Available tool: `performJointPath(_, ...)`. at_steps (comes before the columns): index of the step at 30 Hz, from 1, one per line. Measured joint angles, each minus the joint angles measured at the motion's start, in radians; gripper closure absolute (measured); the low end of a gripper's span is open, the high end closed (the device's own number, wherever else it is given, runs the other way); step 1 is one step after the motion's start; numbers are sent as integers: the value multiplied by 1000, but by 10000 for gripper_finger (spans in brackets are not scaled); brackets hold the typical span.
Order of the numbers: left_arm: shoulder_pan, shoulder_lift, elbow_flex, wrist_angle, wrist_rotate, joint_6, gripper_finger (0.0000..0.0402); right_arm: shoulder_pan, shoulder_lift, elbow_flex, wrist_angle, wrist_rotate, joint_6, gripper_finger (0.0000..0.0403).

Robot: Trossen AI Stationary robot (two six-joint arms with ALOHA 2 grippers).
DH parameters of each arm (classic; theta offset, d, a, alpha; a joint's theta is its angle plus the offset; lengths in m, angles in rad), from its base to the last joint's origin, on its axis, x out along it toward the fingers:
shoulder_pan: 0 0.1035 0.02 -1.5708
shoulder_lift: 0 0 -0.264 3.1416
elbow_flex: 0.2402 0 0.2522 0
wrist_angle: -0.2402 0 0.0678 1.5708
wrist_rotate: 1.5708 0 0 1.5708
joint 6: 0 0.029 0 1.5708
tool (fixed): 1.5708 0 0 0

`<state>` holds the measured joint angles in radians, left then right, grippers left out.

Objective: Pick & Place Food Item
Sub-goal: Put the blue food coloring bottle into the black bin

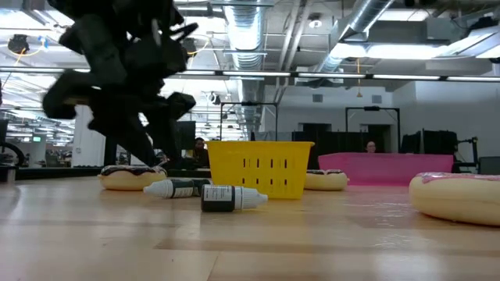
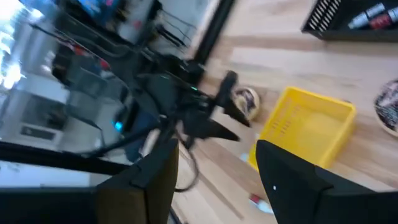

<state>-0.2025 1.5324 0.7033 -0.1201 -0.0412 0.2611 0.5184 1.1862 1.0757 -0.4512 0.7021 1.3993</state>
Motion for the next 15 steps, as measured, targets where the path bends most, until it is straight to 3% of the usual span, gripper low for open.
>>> performJointPath(15, 36, 9, 1, 28, 24, 52, 225, 36, -4, 0, 24, 70, 18, 206)
